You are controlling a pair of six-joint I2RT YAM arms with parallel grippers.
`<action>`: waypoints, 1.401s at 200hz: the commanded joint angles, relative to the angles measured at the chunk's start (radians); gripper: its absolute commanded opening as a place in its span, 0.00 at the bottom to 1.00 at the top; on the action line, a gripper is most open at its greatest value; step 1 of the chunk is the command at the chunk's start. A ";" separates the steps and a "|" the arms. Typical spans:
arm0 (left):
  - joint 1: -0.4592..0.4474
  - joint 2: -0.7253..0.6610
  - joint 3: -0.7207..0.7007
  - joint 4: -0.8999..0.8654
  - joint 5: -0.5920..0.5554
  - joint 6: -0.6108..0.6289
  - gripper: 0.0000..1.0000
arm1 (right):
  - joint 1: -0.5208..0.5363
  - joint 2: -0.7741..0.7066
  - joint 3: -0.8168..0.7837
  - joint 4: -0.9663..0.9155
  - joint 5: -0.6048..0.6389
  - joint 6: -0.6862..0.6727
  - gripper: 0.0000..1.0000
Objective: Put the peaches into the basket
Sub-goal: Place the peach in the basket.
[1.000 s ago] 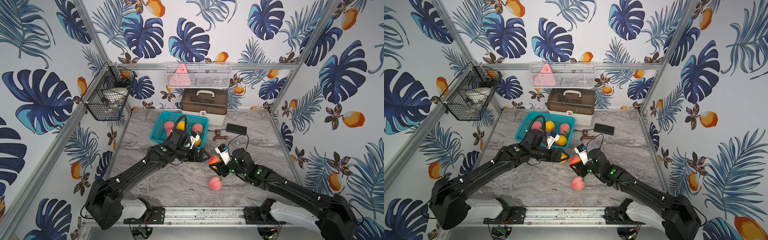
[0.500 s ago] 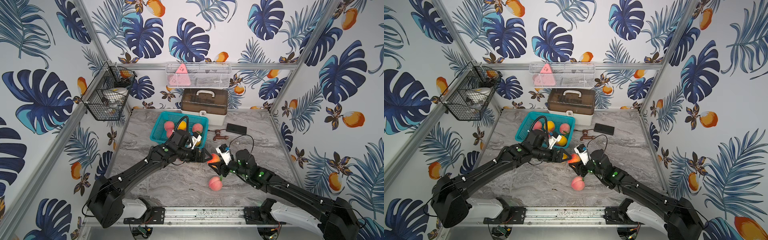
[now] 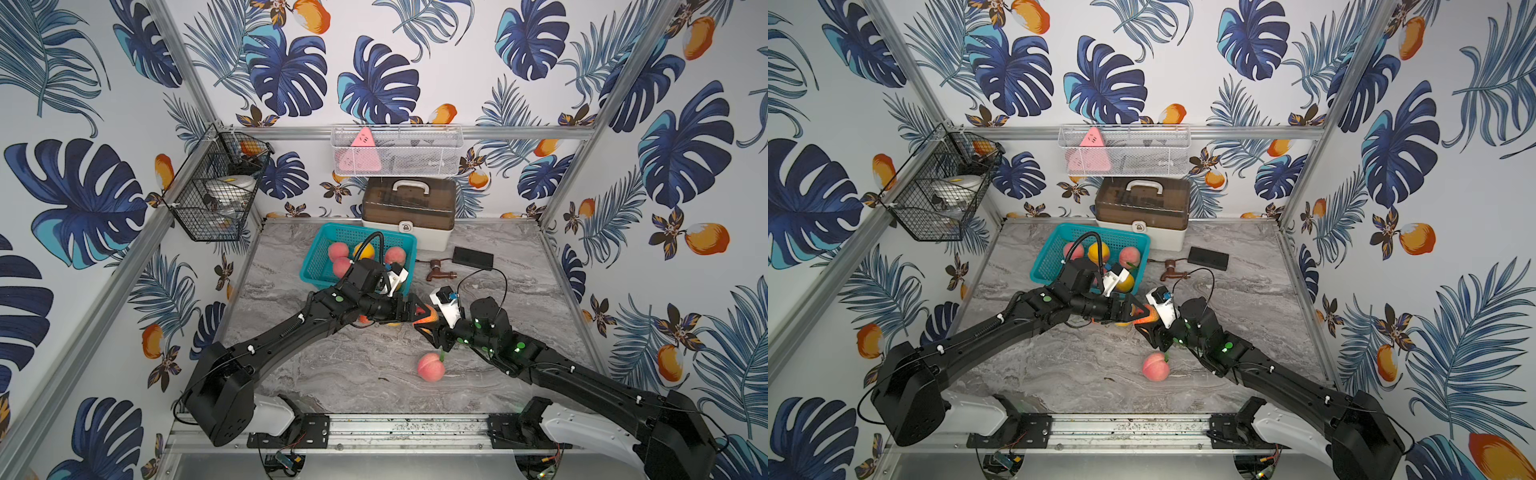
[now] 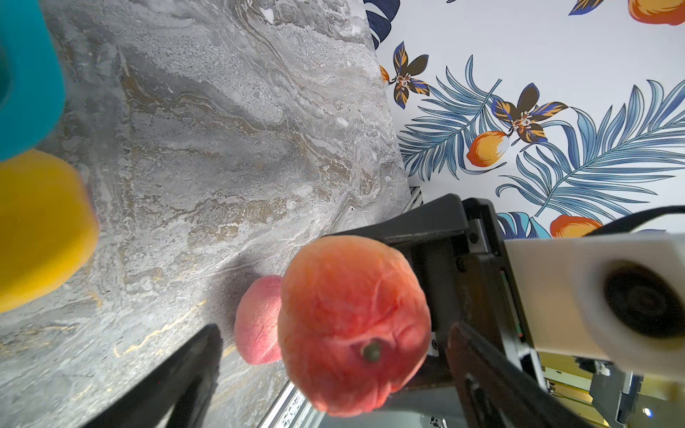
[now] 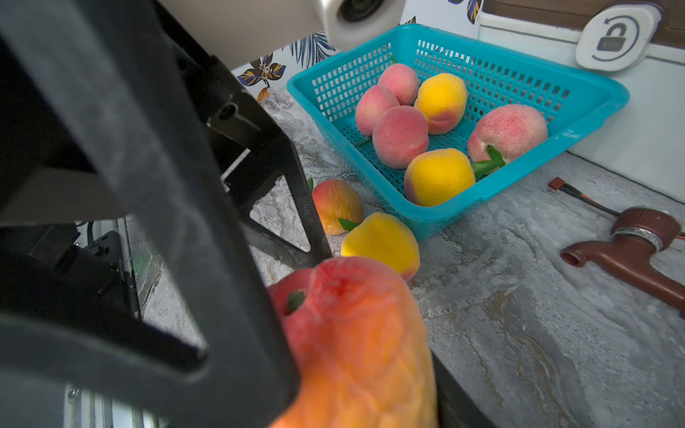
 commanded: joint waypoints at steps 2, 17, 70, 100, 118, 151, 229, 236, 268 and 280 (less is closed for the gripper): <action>-0.009 0.010 0.005 0.047 0.012 -0.016 0.98 | 0.002 0.005 0.010 0.036 -0.011 -0.011 0.47; -0.018 0.018 0.006 0.059 0.013 -0.024 0.97 | 0.001 0.008 0.012 0.042 -0.013 -0.013 0.47; -0.037 0.043 0.022 0.062 0.006 -0.028 0.92 | 0.002 0.006 0.009 0.049 -0.018 -0.016 0.47; -0.045 0.061 0.028 0.075 0.009 -0.034 0.87 | 0.002 0.007 0.008 0.050 -0.020 -0.018 0.47; -0.048 0.067 0.031 0.079 0.011 -0.038 0.84 | 0.002 0.006 0.003 0.055 -0.020 -0.021 0.47; -0.051 0.072 0.035 0.077 0.010 -0.036 0.76 | 0.002 0.008 0.003 0.054 -0.016 -0.023 0.47; -0.051 0.071 0.048 0.044 -0.006 -0.015 0.64 | 0.002 0.037 0.012 0.052 0.008 -0.021 0.63; -0.050 0.068 0.050 0.038 -0.008 -0.013 0.64 | 0.002 0.040 0.016 0.046 0.010 -0.020 0.67; -0.047 0.072 0.094 -0.046 -0.049 0.041 0.63 | 0.002 0.030 0.034 0.009 0.025 -0.014 0.83; -0.041 0.075 0.112 -0.078 -0.071 0.059 0.62 | 0.000 0.023 0.046 -0.014 0.029 -0.017 0.88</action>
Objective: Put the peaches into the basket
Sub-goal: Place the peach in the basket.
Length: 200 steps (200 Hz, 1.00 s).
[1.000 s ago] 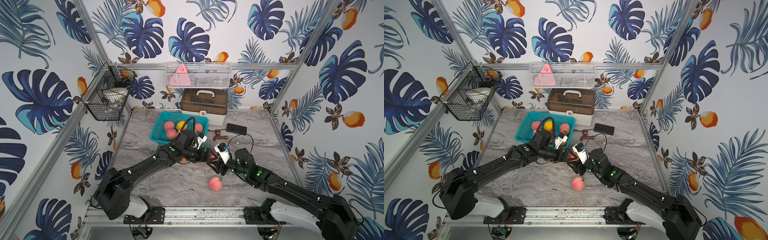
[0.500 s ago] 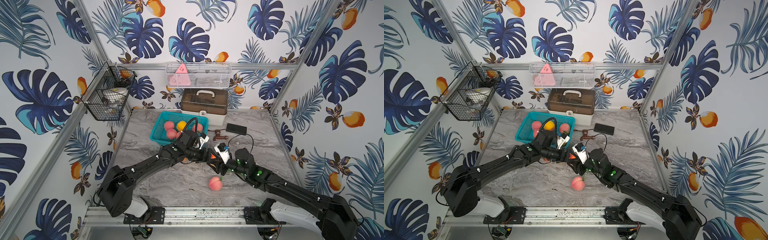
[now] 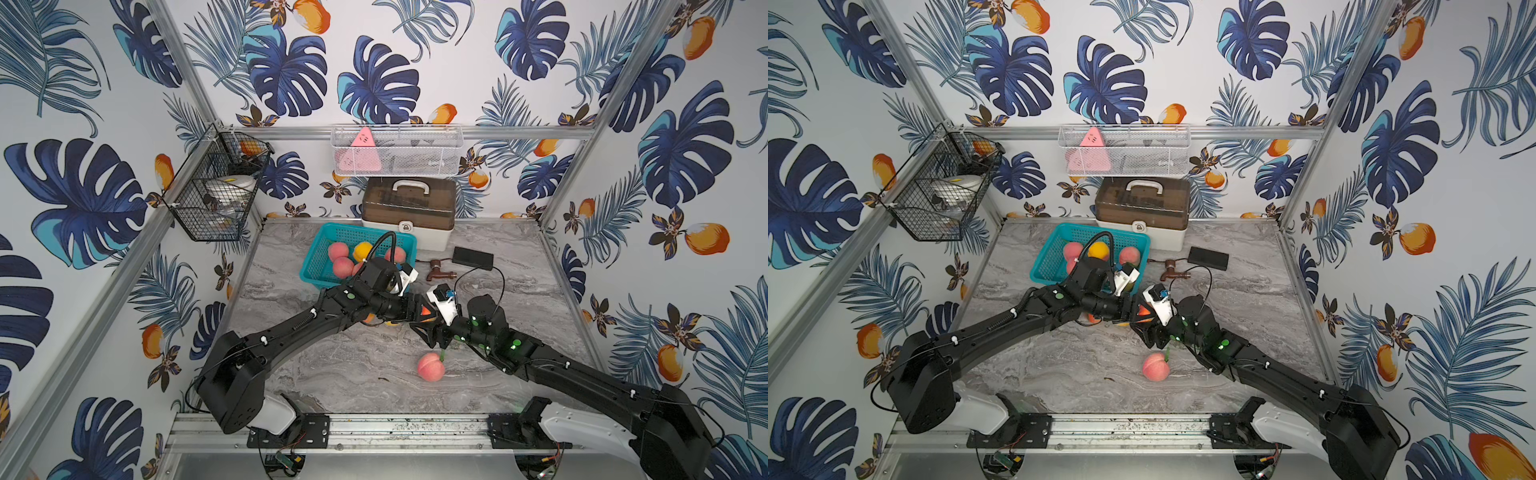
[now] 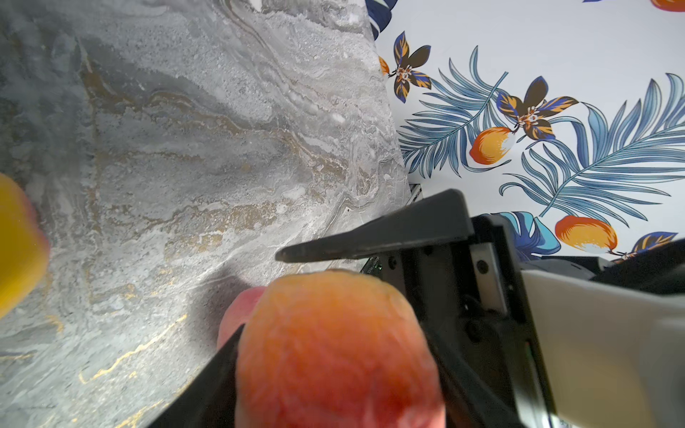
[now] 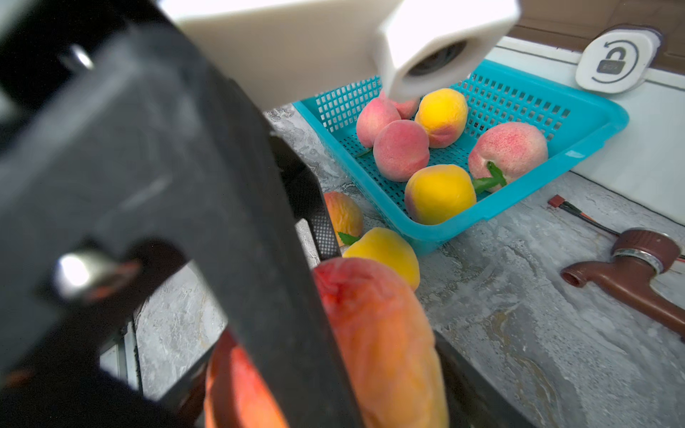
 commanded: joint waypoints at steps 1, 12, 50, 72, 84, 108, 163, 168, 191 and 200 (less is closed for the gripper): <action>0.009 0.003 0.034 -0.067 -0.039 0.060 0.62 | -0.002 -0.014 0.025 -0.048 0.023 -0.004 0.88; 0.022 0.008 0.046 -0.086 -0.048 0.071 0.62 | -0.005 -0.019 0.036 -0.064 0.028 -0.005 0.92; 0.102 0.035 0.086 -0.102 -0.025 0.077 0.61 | -0.022 0.003 0.094 -0.125 0.039 -0.004 0.97; 0.151 0.055 0.132 -0.159 -0.039 0.114 0.61 | -0.043 0.023 0.130 -0.149 0.035 0.006 0.98; 0.175 0.068 0.165 -0.201 -0.064 0.146 0.61 | -0.055 0.039 0.153 -0.160 0.026 0.012 0.98; 0.198 0.100 0.248 -0.312 -0.165 0.223 0.62 | -0.074 0.083 0.207 -0.191 0.007 0.016 0.98; 0.243 0.181 0.406 -0.452 -0.365 0.331 0.62 | -0.090 0.166 0.320 -0.256 0.011 -0.013 0.99; 0.248 0.190 0.422 -0.463 -0.379 0.342 0.62 | -0.092 0.171 0.330 -0.265 0.010 -0.016 0.99; 0.272 0.235 0.490 -0.500 -0.446 0.374 0.62 | -0.100 0.191 0.375 -0.294 0.006 -0.024 1.00; 0.283 0.253 0.513 -0.516 -0.468 0.384 0.62 | -0.106 0.199 0.388 -0.304 0.002 -0.024 1.00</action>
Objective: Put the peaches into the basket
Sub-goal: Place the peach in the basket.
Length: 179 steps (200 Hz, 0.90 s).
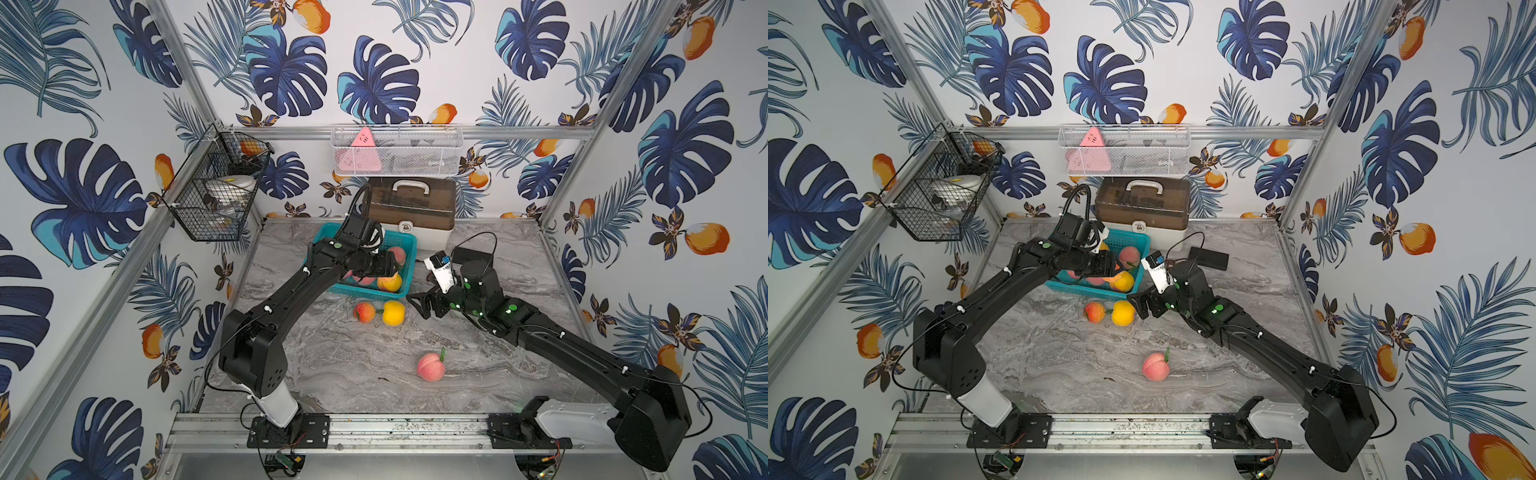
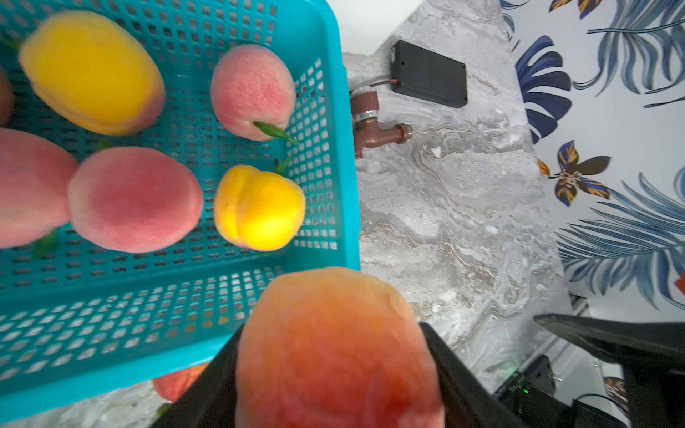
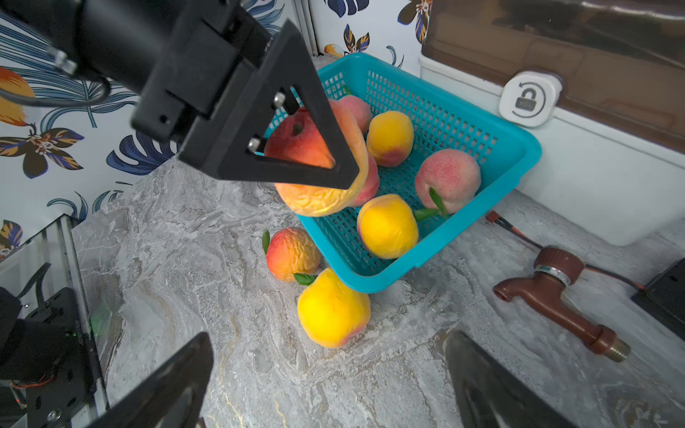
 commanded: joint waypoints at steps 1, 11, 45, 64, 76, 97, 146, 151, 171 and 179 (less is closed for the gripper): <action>0.023 0.036 0.055 -0.074 -0.111 0.070 0.62 | -0.008 0.017 0.036 -0.046 -0.014 -0.012 1.00; 0.036 0.060 0.081 -0.090 -0.133 0.079 0.62 | -0.014 0.028 0.052 -0.060 -0.021 -0.010 1.00; 0.074 0.118 0.137 -0.130 -0.222 0.101 0.62 | -0.023 0.048 0.083 -0.097 -0.033 -0.003 1.00; 0.096 0.135 0.144 -0.141 -0.261 0.112 0.63 | -0.030 0.060 0.095 -0.118 -0.031 0.003 1.00; 0.113 0.141 0.142 -0.142 -0.270 0.115 0.63 | -0.035 0.072 0.101 -0.125 -0.042 0.017 1.00; 0.139 0.147 0.137 -0.142 -0.284 0.117 0.63 | -0.042 0.095 0.111 -0.129 -0.065 0.037 1.00; 0.183 0.180 0.126 -0.151 -0.342 0.132 0.63 | -0.048 0.127 0.115 -0.118 -0.082 0.063 1.00; 0.187 0.185 0.124 -0.153 -0.351 0.135 0.63 | -0.049 0.129 0.116 -0.120 -0.082 0.065 1.00; 0.193 0.195 0.101 -0.138 -0.413 0.151 0.63 | -0.051 0.131 0.114 -0.120 -0.084 0.068 1.00; 0.194 0.193 0.088 -0.123 -0.440 0.156 0.63 | -0.053 0.128 0.112 -0.119 -0.084 0.067 1.00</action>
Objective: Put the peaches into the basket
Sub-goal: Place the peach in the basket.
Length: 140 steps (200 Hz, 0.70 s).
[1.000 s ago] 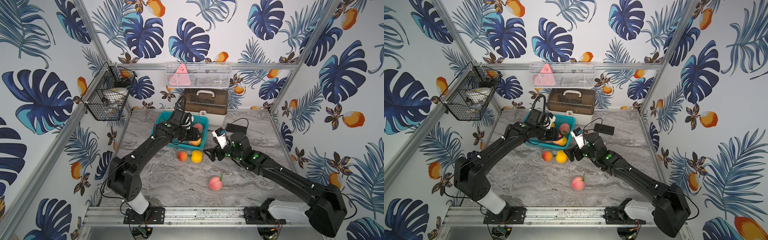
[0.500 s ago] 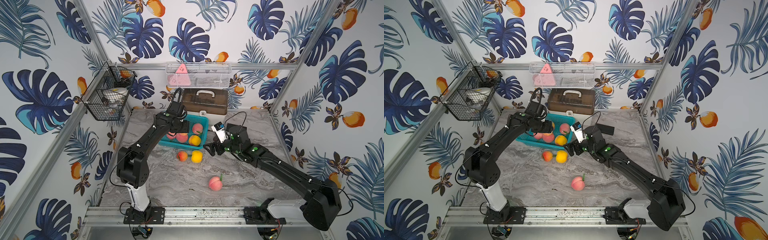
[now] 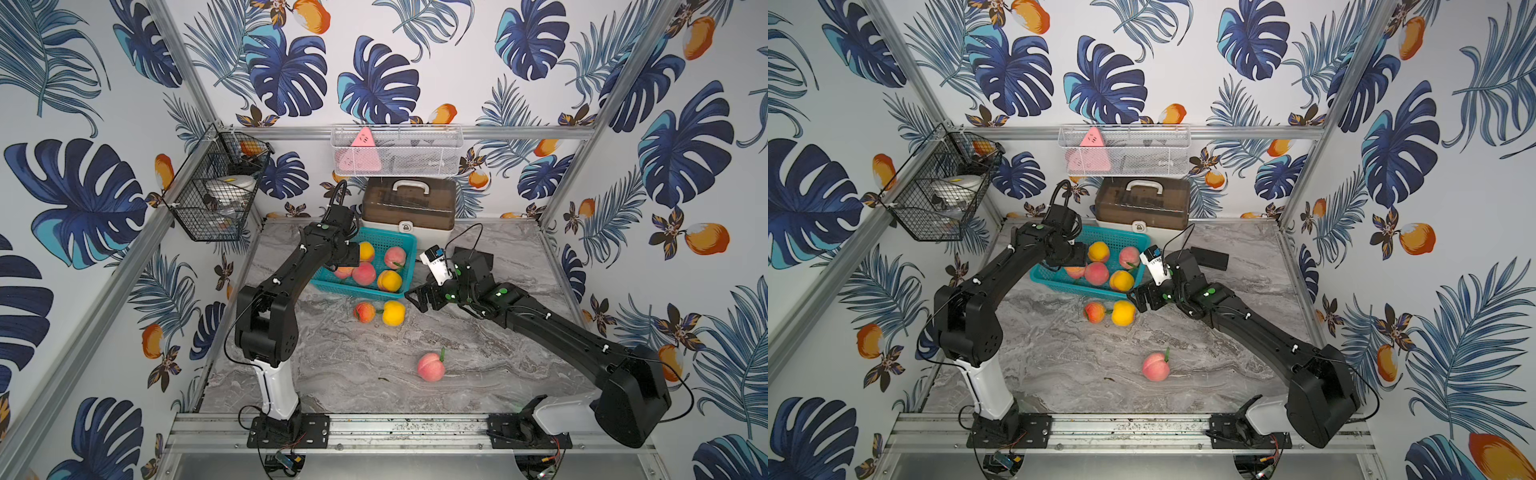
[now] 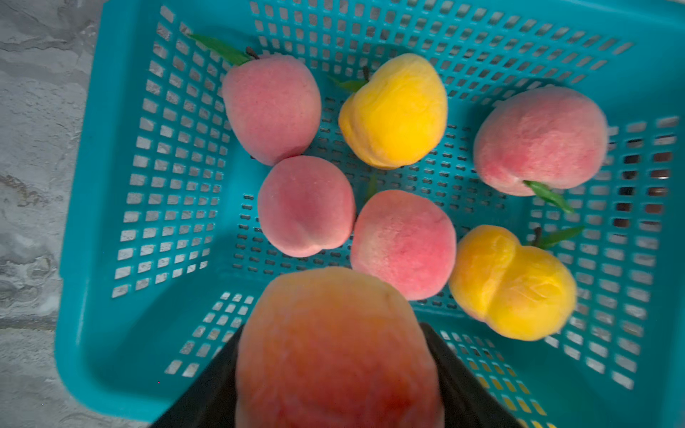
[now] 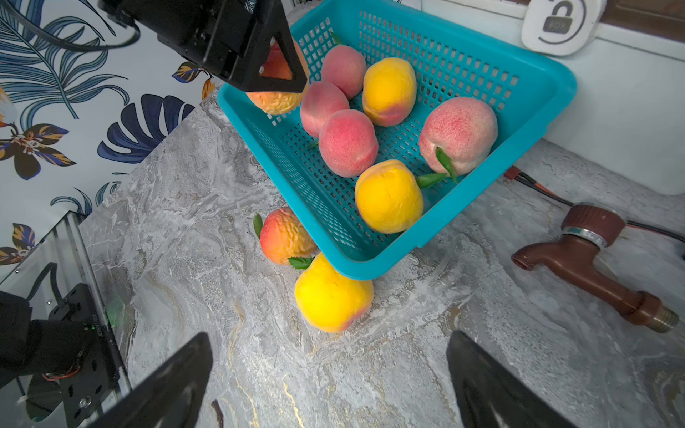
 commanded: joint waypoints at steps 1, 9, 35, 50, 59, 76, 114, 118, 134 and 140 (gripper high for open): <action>0.007 0.003 -0.026 0.017 -0.096 0.032 0.63 | -0.004 -0.002 0.002 0.009 -0.011 0.012 1.00; 0.009 0.004 -0.033 0.022 -0.120 0.037 0.63 | -0.006 -0.003 -0.002 0.007 -0.011 0.011 1.00; 0.026 0.012 -0.050 0.040 -0.149 0.040 0.63 | -0.010 -0.009 -0.003 -0.008 0.003 0.005 1.00; 0.034 0.020 -0.050 0.042 -0.159 0.040 0.63 | -0.012 -0.014 -0.006 -0.009 0.007 0.003 1.00; 0.037 0.026 -0.048 0.045 -0.163 0.037 0.63 | -0.013 -0.017 -0.011 -0.008 0.007 0.003 1.00; 0.041 0.039 -0.043 0.050 -0.167 0.033 0.63 | -0.016 -0.023 -0.016 -0.004 0.006 0.003 1.00; 0.044 0.082 -0.022 0.051 -0.187 0.028 0.63 | -0.020 -0.048 -0.035 0.008 0.013 0.005 1.00; 0.044 0.085 -0.021 0.051 -0.188 0.028 0.63 | -0.020 -0.053 -0.037 0.010 0.016 0.005 1.00; 0.049 0.095 -0.020 0.050 -0.182 0.022 0.64 | -0.024 -0.062 -0.041 0.011 0.020 0.003 1.00; 0.049 0.096 -0.022 0.050 -0.181 0.019 0.63 | -0.025 -0.062 -0.040 0.007 0.020 0.002 1.00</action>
